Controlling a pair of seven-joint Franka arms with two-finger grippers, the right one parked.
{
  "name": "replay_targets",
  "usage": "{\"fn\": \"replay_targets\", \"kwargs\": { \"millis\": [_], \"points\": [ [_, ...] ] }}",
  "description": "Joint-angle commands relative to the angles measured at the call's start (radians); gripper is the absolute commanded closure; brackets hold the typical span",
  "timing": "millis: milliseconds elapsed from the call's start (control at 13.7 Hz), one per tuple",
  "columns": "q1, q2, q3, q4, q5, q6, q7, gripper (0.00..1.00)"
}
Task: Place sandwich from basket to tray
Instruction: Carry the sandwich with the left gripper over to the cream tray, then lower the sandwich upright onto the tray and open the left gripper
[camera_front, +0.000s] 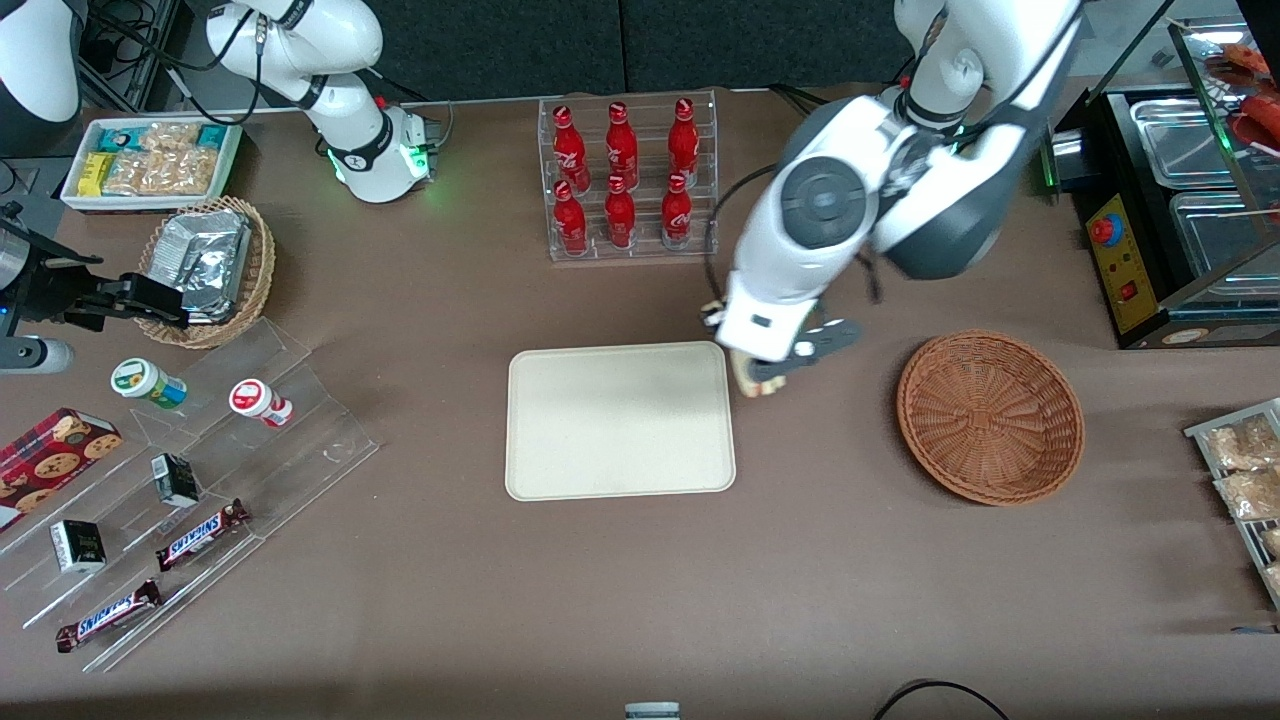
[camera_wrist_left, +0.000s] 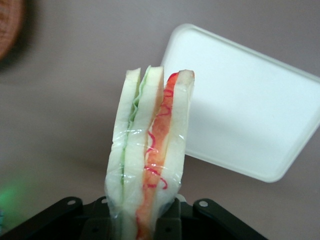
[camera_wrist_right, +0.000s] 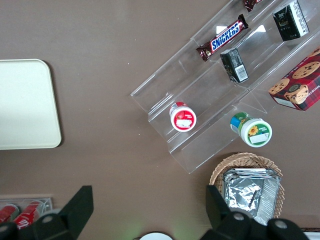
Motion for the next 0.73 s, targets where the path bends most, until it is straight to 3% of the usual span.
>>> {"fn": "replay_targets", "kwargs": {
  "millis": [0, 219, 364, 656],
  "points": [
    [-0.073, 0.106, 0.008, 0.078, 0.022, 0.058, 0.007, 0.95],
    [-0.127, 0.206, 0.005, 0.11, 0.132, 0.161, 0.048, 0.96],
    [-0.15, 0.278, 0.006, 0.172, 0.141, 0.187, 0.163, 0.96],
    [-0.199, 0.393, 0.013, 0.238, 0.207, 0.25, 0.152, 0.95]
  ]
}}
